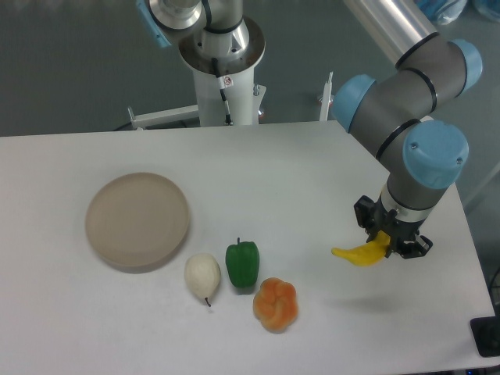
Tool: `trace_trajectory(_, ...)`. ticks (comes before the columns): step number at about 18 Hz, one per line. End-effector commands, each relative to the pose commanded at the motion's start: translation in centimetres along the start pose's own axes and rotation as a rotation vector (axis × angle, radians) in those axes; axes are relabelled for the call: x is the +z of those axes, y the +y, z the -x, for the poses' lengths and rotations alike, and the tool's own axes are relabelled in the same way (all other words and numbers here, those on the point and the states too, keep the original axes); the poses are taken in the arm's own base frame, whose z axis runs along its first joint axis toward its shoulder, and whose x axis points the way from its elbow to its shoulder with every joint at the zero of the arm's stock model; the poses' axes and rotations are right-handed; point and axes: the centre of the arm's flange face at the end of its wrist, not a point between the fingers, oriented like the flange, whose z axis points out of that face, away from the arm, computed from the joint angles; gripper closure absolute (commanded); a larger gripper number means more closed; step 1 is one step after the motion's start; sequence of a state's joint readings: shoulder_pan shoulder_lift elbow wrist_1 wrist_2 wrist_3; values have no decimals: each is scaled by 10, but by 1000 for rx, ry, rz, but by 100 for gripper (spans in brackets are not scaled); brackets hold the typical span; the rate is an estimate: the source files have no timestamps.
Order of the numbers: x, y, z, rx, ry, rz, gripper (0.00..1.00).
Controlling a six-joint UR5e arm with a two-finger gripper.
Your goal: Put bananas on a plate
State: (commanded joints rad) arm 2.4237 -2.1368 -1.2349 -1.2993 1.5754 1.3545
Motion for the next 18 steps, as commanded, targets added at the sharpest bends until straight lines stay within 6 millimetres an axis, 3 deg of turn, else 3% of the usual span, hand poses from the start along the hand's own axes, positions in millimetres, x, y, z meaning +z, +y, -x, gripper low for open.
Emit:
trace_trajectory(8,0,-8,-10,-73,10,4,100)
trace_trajectory(9,5,-10,-20,-69,27,4,99)
trace_trajectory(10,-2,-7,-41,-68,33,-4,99)
trace_trajectory(12,-17,-4,-64,-69,32,-11,100)
trace_trajectory(16,-30,-35,-123,-67,52,-39,100)
trace_trajectory(18,-27,-56,-157,-46,70,-34,100)
